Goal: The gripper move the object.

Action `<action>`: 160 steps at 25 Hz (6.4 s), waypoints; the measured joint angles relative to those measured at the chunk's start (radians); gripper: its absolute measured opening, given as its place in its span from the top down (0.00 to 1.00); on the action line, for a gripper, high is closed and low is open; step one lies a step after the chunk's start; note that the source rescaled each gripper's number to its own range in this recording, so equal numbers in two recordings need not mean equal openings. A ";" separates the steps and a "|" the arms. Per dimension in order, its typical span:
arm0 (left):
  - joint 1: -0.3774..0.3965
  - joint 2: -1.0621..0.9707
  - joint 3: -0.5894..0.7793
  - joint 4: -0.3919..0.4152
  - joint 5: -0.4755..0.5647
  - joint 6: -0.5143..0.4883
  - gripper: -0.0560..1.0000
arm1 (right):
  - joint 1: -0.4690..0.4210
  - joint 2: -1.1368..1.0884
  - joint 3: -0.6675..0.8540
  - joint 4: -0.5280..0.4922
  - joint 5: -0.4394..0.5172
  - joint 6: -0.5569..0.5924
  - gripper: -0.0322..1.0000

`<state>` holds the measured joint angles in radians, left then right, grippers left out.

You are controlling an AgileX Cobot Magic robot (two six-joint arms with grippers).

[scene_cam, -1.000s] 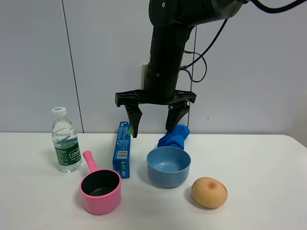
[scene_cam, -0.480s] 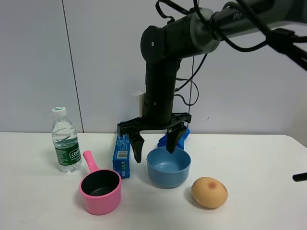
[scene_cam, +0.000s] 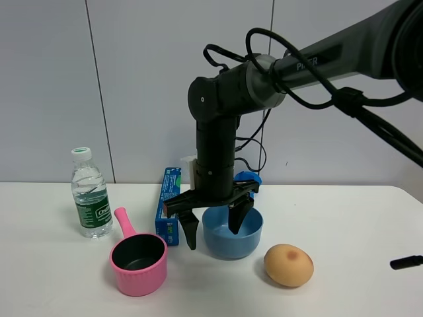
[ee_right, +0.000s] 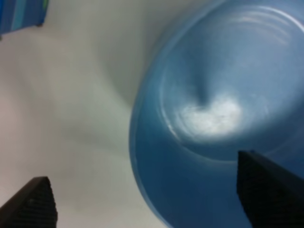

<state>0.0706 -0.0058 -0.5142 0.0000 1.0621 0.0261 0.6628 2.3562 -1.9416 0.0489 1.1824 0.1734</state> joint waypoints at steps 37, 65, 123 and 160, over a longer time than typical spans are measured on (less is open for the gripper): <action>0.000 0.000 0.000 0.000 0.000 0.000 0.00 | 0.000 0.043 0.000 -0.116 -0.105 -0.009 0.95; 0.000 0.000 0.000 0.000 0.000 0.000 0.00 | 0.000 -0.223 0.000 -0.254 0.030 0.066 0.97; 0.000 0.000 0.000 0.000 0.000 0.000 0.00 | -0.435 0.050 0.000 -0.129 -0.279 -0.091 0.50; 0.000 0.000 0.000 0.000 0.000 0.000 0.00 | -0.598 -0.811 -0.001 -0.458 0.010 -0.110 0.16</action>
<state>0.0706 -0.0058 -0.5142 0.0000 1.0621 0.0261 0.0645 1.5449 -1.9423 -0.4089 1.1928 0.0631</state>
